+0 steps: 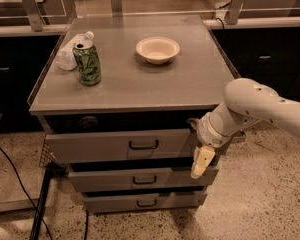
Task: Open top drawer
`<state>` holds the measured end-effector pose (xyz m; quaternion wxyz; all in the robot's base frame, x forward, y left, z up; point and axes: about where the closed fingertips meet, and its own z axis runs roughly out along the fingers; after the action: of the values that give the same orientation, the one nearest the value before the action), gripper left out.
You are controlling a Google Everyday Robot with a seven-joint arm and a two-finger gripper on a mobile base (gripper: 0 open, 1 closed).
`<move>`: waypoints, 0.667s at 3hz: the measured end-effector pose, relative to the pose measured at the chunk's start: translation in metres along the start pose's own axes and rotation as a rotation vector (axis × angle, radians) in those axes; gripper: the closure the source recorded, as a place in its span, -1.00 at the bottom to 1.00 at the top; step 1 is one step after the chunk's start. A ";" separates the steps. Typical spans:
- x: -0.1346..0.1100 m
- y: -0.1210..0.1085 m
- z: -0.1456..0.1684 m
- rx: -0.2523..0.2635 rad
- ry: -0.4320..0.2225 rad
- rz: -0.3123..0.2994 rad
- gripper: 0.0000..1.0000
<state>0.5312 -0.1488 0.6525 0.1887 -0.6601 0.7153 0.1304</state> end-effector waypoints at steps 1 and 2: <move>-0.002 0.001 0.001 -0.011 0.007 -0.003 -1.00; -0.004 0.003 -0.001 -0.034 0.023 -0.002 -1.00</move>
Offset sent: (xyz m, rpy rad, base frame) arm -0.0064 0.0043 0.0104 -0.0459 0.0650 0.0235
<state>0.5279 -0.1450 0.6552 0.1695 -0.6652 0.7146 0.1348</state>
